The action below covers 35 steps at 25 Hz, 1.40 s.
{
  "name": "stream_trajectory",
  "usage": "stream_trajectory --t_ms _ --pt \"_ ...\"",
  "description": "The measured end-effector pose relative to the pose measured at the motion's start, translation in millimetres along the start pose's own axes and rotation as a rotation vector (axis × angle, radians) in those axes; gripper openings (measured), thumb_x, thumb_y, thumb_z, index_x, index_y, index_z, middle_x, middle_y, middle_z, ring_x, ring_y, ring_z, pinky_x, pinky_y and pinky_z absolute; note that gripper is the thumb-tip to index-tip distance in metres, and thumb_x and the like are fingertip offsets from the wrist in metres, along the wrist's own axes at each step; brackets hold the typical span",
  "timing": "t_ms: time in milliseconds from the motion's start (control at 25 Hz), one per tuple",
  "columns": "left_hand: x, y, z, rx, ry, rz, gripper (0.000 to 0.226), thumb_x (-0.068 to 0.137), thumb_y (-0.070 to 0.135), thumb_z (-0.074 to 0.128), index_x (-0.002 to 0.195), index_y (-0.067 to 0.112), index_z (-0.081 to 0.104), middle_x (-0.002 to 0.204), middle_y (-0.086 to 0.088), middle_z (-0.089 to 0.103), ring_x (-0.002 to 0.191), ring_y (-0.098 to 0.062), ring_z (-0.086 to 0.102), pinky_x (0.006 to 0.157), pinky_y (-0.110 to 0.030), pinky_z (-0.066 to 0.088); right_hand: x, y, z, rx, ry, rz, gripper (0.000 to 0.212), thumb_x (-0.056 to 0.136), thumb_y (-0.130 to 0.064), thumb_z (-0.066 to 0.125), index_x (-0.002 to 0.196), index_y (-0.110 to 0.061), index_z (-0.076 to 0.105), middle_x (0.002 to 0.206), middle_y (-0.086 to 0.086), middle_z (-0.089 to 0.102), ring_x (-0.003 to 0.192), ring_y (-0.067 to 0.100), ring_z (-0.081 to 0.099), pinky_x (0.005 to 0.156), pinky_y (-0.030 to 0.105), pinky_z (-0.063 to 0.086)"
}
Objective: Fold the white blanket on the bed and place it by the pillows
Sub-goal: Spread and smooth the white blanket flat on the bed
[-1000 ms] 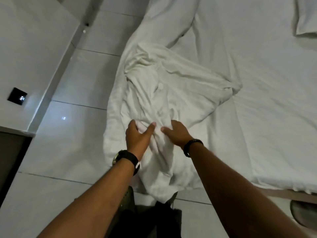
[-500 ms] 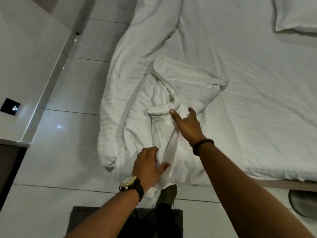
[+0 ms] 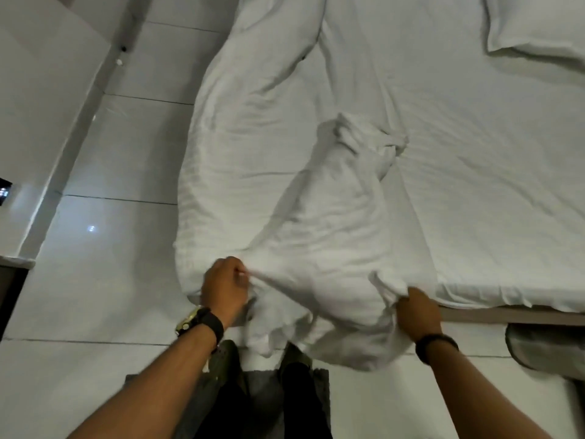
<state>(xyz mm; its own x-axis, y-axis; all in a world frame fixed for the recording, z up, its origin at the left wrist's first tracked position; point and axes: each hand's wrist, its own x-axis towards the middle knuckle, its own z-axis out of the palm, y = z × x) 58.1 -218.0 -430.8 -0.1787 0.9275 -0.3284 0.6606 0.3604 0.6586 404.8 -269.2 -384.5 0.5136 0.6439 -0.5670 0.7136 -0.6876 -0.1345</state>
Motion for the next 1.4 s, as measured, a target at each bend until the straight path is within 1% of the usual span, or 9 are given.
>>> stream_trajectory --t_ms 200,320,520,640,760,920,1120,1240,1400 --pt "24.6 -62.5 -24.1 -0.152 0.068 -0.611 0.090 0.059 0.042 0.088 0.132 0.006 0.048 0.135 -0.019 0.053 0.117 -0.038 0.055 0.098 -0.045 0.048 -45.1 54.3 36.8 0.453 -0.186 0.166 0.034 0.081 -0.028 0.056 0.102 -0.002 0.062 0.098 0.014 0.066 0.089 0.032 0.062 0.083 0.052 0.052" --pt "23.2 -67.8 -7.0 -0.362 -0.159 -0.589 0.066 0.066 0.026 0.089 0.123 0.005 0.062 0.127 -0.013 0.064 0.108 -0.027 0.060 0.094 -0.037 0.047 -15.0 34.5 30.4 0.800 -0.164 0.189 0.066 0.086 -0.035 0.068 0.141 -0.019 0.035 0.130 0.014 0.056 0.113 0.032 0.059 0.096 0.052 0.050" --pt "25.0 -71.2 32.1 -0.352 -0.023 -0.526 0.088 0.047 0.040 0.096 0.122 0.009 0.063 0.120 -0.009 0.068 0.107 -0.028 0.065 0.095 -0.040 0.052 71.3 23.3 29.5 0.538 -0.070 0.138 0.127 0.062 -0.055 0.084 0.154 -0.021 0.002 0.159 0.015 0.018 0.142 0.034 0.028 0.111 0.045 0.035" --pt "11.1 -69.5 36.3 -0.154 0.055 -0.442 0.039 0.085 0.029 0.073 0.112 0.002 0.068 0.114 -0.017 0.068 0.105 -0.035 0.063 0.087 -0.035 0.050 77.4 22.0 39.1 0.487 0.008 0.052 0.079 0.073 -0.055 0.075 0.130 -0.009 0.046 0.137 0.020 0.044 0.118 0.036 0.050 0.088 0.036 0.042" --pt "-13.7 -63.7 -5.4 -0.016 0.199 -0.287 0.034 0.091 0.029 0.059 0.077 -0.002 0.061 0.077 -0.016 0.062 0.082 -0.033 0.061 0.065 -0.032 0.042 59.8 48.5 40.8 0.513 0.061 -0.154 0.040 0.087 -0.042 0.063 0.106 -0.006 0.062 0.105 0.017 0.066 0.101 0.036 0.060 0.079 0.034 0.041" --pt "-10.8 -56.6 -51.2 0.320 0.151 -0.072 0.042 0.091 0.034 0.055 0.068 -0.001 0.056 0.070 -0.019 0.059 0.067 -0.031 0.056 0.059 -0.033 0.041 24.9 131.6 52.8 0.397 0.004 -0.024 0.059 0.076 -0.056 0.055 0.106 -0.006 0.061 0.098 0.018 0.066 0.099 0.040 0.062 0.070 0.034 0.040" --pt "-13.1 -56.8 -12.8 -0.119 0.094 -0.279 0.014 0.088 0.023 0.065 0.082 0.012 0.059 0.084 -0.009 0.060 0.082 -0.023 0.056 0.072 -0.031 0.044 31.3 110.0 65.6 0.790 -0.226 0.039 0.057 0.076 -0.057 0.072 0.121 -0.024 0.061 0.118 0.002 0.067 0.099 0.019 0.065 0.077 0.033 0.052" --pt "-7.9 -74.7 -8.2 -0.328 0.092 -0.432 0.038 0.079 0.025 0.075 0.065 0.020 0.039 0.075 -0.008 0.046 0.077 -0.021 0.046 0.069 -0.035 0.042 46.5 74.0 42.3 0.883 -0.306 0.081 0.052 0.081 -0.064 0.061 0.115 -0.025 0.061 0.106 -0.006 0.067 0.092 0.014 0.061 0.062 0.029 0.039" --pt "-3.8 -78.8 -16.7 -0.192 0.124 -0.358 0.036 0.079 0.032 0.079 0.085 0.010 0.051 0.080 -0.007 0.053 0.082 -0.023 0.053 0.068 -0.037 0.049 66.1 68.4 43.7 0.783 -0.019 0.123 0.043 0.087 -0.049 0.064 0.106 -0.012 0.056 0.105 0.009 0.065 0.096 0.031 0.061 0.079 0.040 0.048"
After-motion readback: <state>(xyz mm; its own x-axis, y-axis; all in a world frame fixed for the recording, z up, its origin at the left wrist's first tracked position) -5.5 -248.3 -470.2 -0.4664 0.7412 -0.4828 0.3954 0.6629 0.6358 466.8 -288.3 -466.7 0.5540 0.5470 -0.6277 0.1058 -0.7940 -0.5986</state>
